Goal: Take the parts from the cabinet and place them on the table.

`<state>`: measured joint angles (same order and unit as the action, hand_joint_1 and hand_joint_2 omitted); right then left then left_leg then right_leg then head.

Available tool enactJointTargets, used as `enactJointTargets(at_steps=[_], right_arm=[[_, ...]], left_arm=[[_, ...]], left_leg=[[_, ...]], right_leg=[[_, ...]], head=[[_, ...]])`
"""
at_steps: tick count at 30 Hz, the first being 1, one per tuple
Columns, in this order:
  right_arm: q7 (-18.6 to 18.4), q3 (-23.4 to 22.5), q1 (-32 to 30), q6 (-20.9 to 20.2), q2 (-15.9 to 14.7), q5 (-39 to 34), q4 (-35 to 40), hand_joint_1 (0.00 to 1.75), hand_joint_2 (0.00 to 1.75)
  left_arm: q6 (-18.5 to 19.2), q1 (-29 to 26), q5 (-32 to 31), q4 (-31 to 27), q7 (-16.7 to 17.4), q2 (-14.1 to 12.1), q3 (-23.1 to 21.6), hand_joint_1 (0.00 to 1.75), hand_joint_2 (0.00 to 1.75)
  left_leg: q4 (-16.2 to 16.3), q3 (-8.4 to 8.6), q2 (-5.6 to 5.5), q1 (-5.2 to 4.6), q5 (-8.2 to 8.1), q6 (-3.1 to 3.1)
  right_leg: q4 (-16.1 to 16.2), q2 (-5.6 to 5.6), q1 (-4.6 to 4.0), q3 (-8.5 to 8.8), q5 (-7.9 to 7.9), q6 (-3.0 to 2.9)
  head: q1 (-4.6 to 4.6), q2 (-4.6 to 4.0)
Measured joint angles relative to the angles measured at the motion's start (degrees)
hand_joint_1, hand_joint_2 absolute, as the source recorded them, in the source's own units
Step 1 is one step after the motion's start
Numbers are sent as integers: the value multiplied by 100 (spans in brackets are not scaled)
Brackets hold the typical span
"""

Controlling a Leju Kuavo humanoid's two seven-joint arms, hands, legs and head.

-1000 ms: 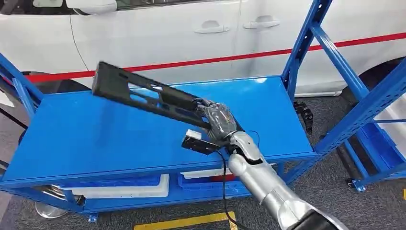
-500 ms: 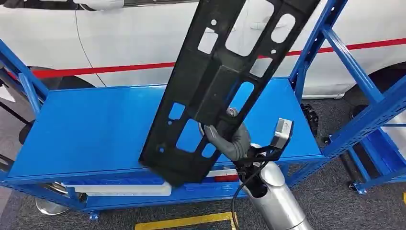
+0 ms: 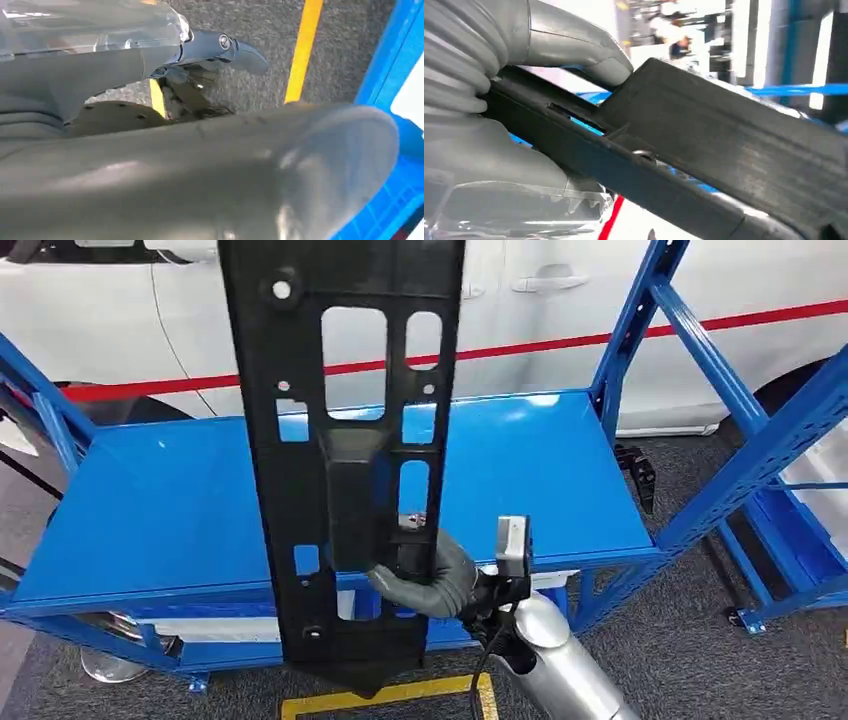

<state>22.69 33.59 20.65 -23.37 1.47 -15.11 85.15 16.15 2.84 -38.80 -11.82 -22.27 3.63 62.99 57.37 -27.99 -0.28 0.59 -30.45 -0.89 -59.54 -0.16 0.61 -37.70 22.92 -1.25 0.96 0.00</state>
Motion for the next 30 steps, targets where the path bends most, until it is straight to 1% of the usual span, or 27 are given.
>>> enactJointTargets(at_steps=[1, 2, 3, 6, 7, 8, 9, 10, 11, 12, 15, 16, 17, 18, 19, 20, 21, 22, 23, 24, 25, 26, 27, 28, 29, 30], right_arm=[[0, 40, 31, 60, -31, 93, -11, 168, 175], [2, 81, 66, 90, -53, 152, -26, 168, 175], [11, 123, 76, 108, -81, 195, -37, 168, 175], [11, 123, 76, 108, -81, 195, -37, 168, 175], [13, 134, 76, 119, -90, 213, -37, 168, 175], [42, 158, 75, 149, -135, 248, -39, 168, 175], [99, 171, 77, 204, -184, 294, -48, 168, 175], [210, 201, 83, 369, -301, 411, -50, 168, 175], [240, 206, 70, 465, -347, 477, -55, 168, 175], [256, 206, 63, 518, -369, 518, -55, 168, 175], [258, 206, 60, 536, -378, 532, -55, 168, 175], [278, 206, 52, 604, -409, 587, -52, 168, 175], [317, 208, 0, 816, -485, 779, -20, 168, 175], [343, 208, -86, 1019, -582, 939, 90, 168, 175], [363, 208, -112, 1080, -619, 978, 151, 168, 175], [387, 206, -159, 1150, -649, 1039, 221, 168, 175], [437, 193, -267, 1220, -690, 1089, 310, 168, 175], [481, 182, -367, 1282, -726, 1144, 376, 168, 175], [518, 143, -485, 1351, -752, 1226, 456, 168, 175], [547, 101, -608, 1391, -767, 1280, 525, 168, 175], [597, 70, -688, 1426, -780, 1332, 588, 168, 175], [649, 42, -780, 1463, -787, 1376, 654, 168, 175], [706, -7, -896, 1500, -793, 1417, 737, 168, 175], [774, -63, -1010, 1546, -804, 1492, 807, 168, 175], [855, -109, -1111, 1601, -813, 1610, 872, 168, 175], [909, -144, -1206, 1644, -820, 1693, 920, 168, 175]], left_arm=[[-27, 16, 0, 0, 26, -2, 13, 0, 0], [-37, 27, -2, 0, 46, 0, 24, 0, 0], [-46, 26, -4, 0, 57, 0, 33, 0, 0], [-46, 26, -4, 0, 57, 0, 33, 0, 0], [-48, 22, -9, 0, 68, 0, 37, 0, 0], [-57, 7, -24, 0, 103, 0, 41, 0, 0], [-57, 18, -39, 0, 134, 7, 46, 0, 0], [-66, 14, -87, 0, 238, 0, 46, 0, 0], [-76, 12, -111, 0, 321, -4, 48, 0, 0], [-81, 9, -120, 0, 364, -7, 48, 0, 0], [-83, 9, -125, 0, 381, -9, 48, 0, 0], [-85, 5, -138, 0, 446, -11, 50, 0, 0], [-85, -12, -195, 0, 621, -13, 50, 0, 0], [-118, -38, -298, 0, 840, -28, 48, 0, 0], [-153, -54, -361, 0, 934, -35, 46, 0, 0], [-188, -77, -405, 0, 1028, -42, 37, 0, 0], [-221, -101, -439, 0, 1103, -72, 37, 0, 0], [-263, -120, -444, 0, 1154, -85, 35, 0, 0], [-313, -134, -444, 0, 1195, -101, 35, 0, 0], [-343, -167, -444, 0, 1211, -125, 37, 0, 0], [-372, -182, -455, 0, 1233, -155, 37, 0, 0], [-392, -192, -487, 0, 1248, -157, 37, 0, 0], [-409, -206, -507, 0, 1259, -166, 37, 0, 0], [-418, -220, -540, 0, 1270, -170, 35, 0, 0], [-418, -232, -560, 0, 1270, -170, 35, 0, 0], [-418, -245, -573, 0, 1270, -170, 35, 0, 0]], left_leg=[[1, -26, -2, -41, 72, 14], [17, -55, -10, -54, 93, 39], [39, -70, -10, -67, 113, 69], [40, -71, -10, -68, 114, 71], [41, -73, -12, -72, 120, 79], [-14, -100, -10, -52, 216, 137], [-54, -109, 39, -12, 304, 169], [-66, -289, 38, -18, 442, 256], [-63, -355, 41, -30, 489, 263], [-58, -391, 42, -33, 513, 265], [-54, -410, 42, -34, 524, 264], [-43, -460, 43, -38, 552, 260], [-2, -582, 44, -41, 611, 252], [73, -706, 37, -42, 655, 221], [120, -741, 38, -41, 668, 202], [144, -785, 34, -67, 687, 169], [124, -759, 33, -62, 726, 128], [124, -762, 32, -50, 755, 97], [99, -768, 30, -40, 798, 58], [94, -788, 16, -69, 819, 15], [179, -830, 10, -37, 655, -4], [403, -932, 17, -34, 338, -21], [790, -1059, 17, -18, -26, -46], [1247, -1169, 18, -10, -334, -70], [1650, -1240, 18, -6, -502, -86], [1863, -1220, 18, -3, -478, -92]], right_leg=[[3, -3, -19, -9, -29, 42], [8, -8, -4, -19, -65, 88], [22, -9, 10, -19, -96, 120], [24, -9, 11, -19, -99, 122], [29, -10, 13, -15, -108, 132], [64, -2, -9, -17, -180, 192], [2, 18, 12, -73, -71, 209], [-756, 17, 16, -339, 699, 251], [-1170, 16, 21, -446, 951, 269], [-1351, 16, 22, -485, 1036, 277], [-1431, 16, 22, -500, 1064, 280], [-1594, 15, 22, -514, 1089, 286], [-1504, 15, 22, -305, 881, 284], [-625, 15, 18, 361, 559, 245], [-137, 17, 12, 700, 612, 208], [87, 15, -40, 806, 712, 172], [44, 17, -43, 777, 626, 138], [91, 18, -45, 774, 636, 125], [76, 16, -64, 760, 611, 86], [139, 2, -20, 739, 537, 19], [153, -28, -4, 685, 476, -28], [153, -25, 1, 614, 422, -77], [152, -25, 2, 539, 366, -80], [148, -26, -3, 459, 306, -84], [139, -29, -8, 371, 244, -80], [131, -29, -10, 286, 184, -74]], head=[[-4, 0], [-2, 0], [-7, 0], [-7, 0], [-5, 0], [-7, 0], [-2, 0], [-33, 0], [-31, 0], [-30, 2], [-31, 0], [-31, 0], [-31, 0], [-31, 0], [-31, 0], [-31, 0], [-19, 0], [-39, 0], [-31, 0], [-37, 0], [-35, 0], [-15, 0], [-7, 0], [-9, 0], [-6, 0], [-7, 0]])
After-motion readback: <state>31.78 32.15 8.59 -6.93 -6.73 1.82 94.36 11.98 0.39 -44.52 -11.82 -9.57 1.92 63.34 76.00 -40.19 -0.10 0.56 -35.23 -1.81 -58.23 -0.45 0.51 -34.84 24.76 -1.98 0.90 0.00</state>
